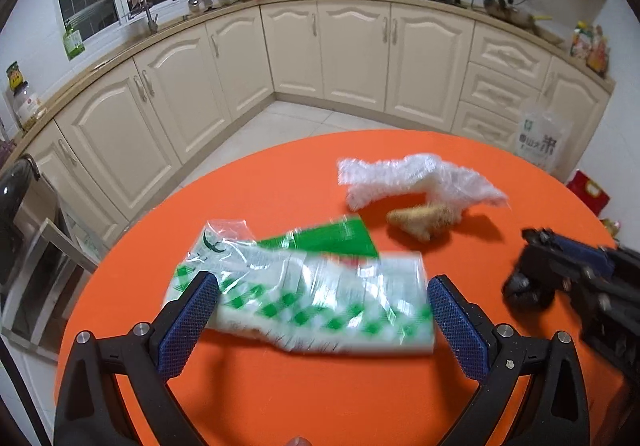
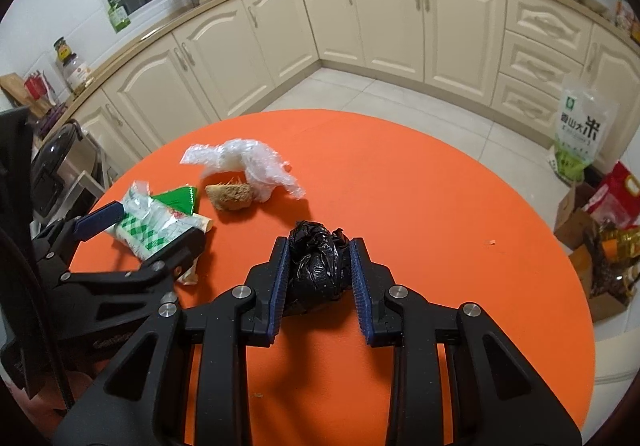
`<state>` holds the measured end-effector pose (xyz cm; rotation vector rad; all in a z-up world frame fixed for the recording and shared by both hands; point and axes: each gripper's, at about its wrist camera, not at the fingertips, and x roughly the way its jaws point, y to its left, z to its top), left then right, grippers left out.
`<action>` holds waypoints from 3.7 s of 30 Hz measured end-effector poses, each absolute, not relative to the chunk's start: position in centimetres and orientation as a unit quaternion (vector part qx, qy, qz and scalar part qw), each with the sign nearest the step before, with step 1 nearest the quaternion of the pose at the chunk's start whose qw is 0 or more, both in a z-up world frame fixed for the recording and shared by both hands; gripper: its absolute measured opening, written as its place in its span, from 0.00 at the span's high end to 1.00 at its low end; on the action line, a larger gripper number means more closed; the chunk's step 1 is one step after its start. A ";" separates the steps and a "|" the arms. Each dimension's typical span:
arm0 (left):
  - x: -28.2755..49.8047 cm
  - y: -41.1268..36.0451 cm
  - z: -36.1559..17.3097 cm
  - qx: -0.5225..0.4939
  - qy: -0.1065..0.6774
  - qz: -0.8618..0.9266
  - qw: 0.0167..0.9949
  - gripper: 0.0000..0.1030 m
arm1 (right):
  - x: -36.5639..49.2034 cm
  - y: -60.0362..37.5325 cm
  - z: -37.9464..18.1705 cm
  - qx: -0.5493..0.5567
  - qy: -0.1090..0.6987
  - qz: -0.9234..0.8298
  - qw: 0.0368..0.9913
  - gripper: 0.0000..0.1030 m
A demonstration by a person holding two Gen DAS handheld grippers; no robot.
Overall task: Collect trash
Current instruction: 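Grasp the green-checked wrapper with the left tool while the right tool grasps the black plastic bag, then carry the green-checked wrapper and black plastic bag toward the blue bin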
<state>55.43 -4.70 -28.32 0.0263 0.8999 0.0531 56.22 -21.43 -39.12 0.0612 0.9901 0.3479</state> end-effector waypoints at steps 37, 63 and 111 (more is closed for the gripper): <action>47.6 -2.8 -30.6 0.073 0.430 -0.076 0.897 0.84 | 53.9 -18.8 -39.4 0.030 0.479 0.193 0.856 0.73; 44.9 -0.4 -33.5 -0.052 0.449 0.080 0.889 0.45 | 48.8 -17.9 -38.8 0.026 0.472 0.204 0.857 0.73; 19.5 -22.9 -20.8 0.019 0.305 -0.266 0.914 0.58 | 24.7 -47.0 -26.7 0.121 0.328 -0.016 0.937 0.73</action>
